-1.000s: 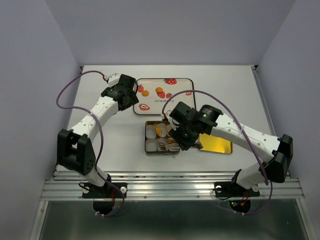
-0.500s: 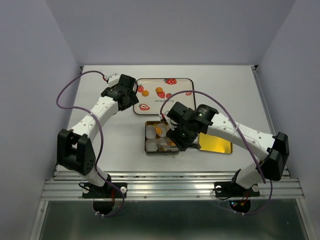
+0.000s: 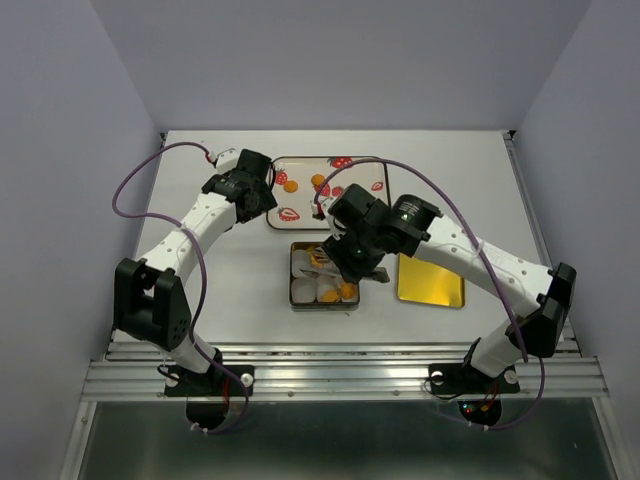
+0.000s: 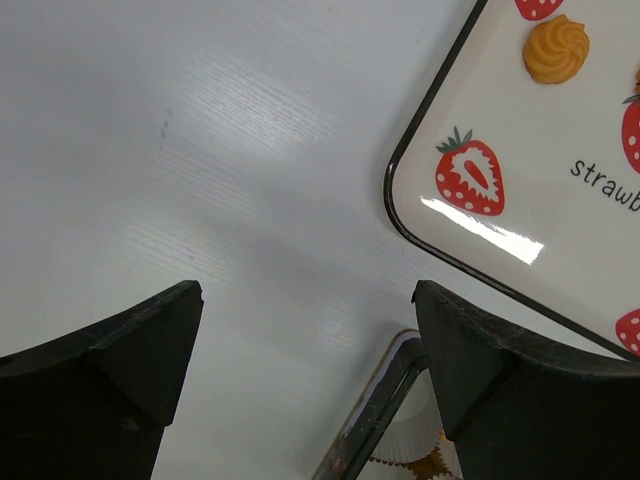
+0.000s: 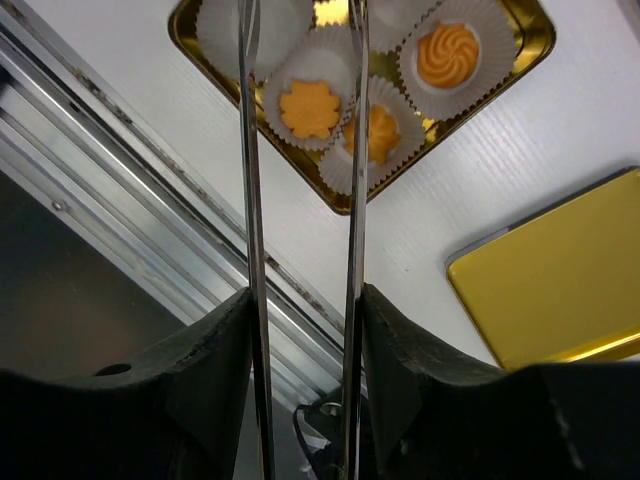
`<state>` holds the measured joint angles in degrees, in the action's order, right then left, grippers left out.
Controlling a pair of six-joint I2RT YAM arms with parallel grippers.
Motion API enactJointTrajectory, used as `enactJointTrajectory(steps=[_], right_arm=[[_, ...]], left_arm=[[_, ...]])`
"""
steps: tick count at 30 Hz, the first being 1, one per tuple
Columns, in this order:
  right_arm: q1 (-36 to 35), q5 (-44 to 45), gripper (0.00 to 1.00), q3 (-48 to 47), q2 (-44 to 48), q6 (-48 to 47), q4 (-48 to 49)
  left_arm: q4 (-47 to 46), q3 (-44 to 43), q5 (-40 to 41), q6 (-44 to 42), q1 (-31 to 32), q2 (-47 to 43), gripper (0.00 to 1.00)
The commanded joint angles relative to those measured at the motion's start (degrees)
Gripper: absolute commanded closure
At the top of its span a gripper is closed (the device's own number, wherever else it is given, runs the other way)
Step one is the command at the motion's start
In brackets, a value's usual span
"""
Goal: Pack the cookies
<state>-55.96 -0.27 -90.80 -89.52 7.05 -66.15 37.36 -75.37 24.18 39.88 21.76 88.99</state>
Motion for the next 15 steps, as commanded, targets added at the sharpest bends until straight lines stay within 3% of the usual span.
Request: enactJointTrajectory(steps=[1, 10, 15], right_arm=[[-0.5, 6.1, 0.51, -7.1, 0.4, 3.5, 3.0], [4.1, 15.9, 0.53, -19.7, -11.9, 9.7, 7.2], [12.9, 19.1, 0.54, -26.1, -21.2, 8.9, 9.7]], left_arm=[[2.3, -1.8, 1.4, -0.6, 0.3, -2.6, 0.01], [5.7, -4.9, -1.8, 0.6, 0.2, -2.6, 0.01], [5.9, -5.3, -2.2, 0.2, 0.2, -2.9, 0.01]])
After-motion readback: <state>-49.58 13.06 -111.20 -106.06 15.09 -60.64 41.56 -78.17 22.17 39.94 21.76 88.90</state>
